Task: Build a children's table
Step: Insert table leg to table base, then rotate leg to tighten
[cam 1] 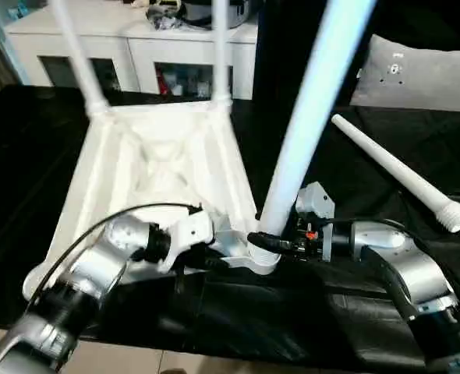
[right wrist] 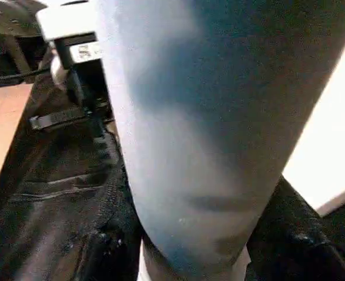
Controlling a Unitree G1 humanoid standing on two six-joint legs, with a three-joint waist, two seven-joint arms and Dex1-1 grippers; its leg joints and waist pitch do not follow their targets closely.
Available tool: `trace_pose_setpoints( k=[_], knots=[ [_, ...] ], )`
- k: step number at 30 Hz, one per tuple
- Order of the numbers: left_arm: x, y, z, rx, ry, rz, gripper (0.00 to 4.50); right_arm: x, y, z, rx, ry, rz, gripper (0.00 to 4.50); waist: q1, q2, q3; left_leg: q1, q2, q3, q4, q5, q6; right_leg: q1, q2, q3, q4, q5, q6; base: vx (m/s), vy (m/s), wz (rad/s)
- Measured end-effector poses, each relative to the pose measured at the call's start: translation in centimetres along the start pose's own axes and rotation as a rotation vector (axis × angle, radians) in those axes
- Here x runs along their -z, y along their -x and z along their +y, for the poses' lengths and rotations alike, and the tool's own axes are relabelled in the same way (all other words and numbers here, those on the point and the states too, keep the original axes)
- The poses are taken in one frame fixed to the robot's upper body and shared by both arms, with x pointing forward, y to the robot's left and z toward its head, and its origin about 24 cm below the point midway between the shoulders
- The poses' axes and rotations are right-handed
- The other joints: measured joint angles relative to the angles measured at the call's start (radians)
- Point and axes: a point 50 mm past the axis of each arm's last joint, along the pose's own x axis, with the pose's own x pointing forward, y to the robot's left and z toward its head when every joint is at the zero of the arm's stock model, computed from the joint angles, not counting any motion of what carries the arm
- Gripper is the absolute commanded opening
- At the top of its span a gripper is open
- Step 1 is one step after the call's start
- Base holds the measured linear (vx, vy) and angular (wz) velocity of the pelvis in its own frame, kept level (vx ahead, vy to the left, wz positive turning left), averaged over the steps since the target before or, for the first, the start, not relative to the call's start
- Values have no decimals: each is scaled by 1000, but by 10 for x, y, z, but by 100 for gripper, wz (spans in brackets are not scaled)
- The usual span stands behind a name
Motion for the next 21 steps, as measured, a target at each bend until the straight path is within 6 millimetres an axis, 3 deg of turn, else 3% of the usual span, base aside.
trace_pose_setpoints(
  k=[11, 17, 21],
  knots=[
    [3, 10, 10, -19, -22, 45, 0, 0, -14, -1, 46, 5, -33, 189, -16, -4, 4, 3, 2, 2, -6, 0, 0, 4, 0, -1, -7, -2, 4, 0, 0, 0],
    [15, 22, -13, -173, 82, 4, 0, -1, -29, 7, 131, -20, -88, 189, -61, -7, 5, 2, 2, 3, -9, 1, -1, -2, 1, -1, -8, -2, 4, 0, 0, 0],
    [13, 21, -30, -258, 131, -11, 0, -3, -33, 6, 176, -38, -107, 189, -70, -10, 5, 2, 2, 3, -10, 1, -1, -5, 1, -1, -9, -3, 4, 0, 0, 0]
  ],
)
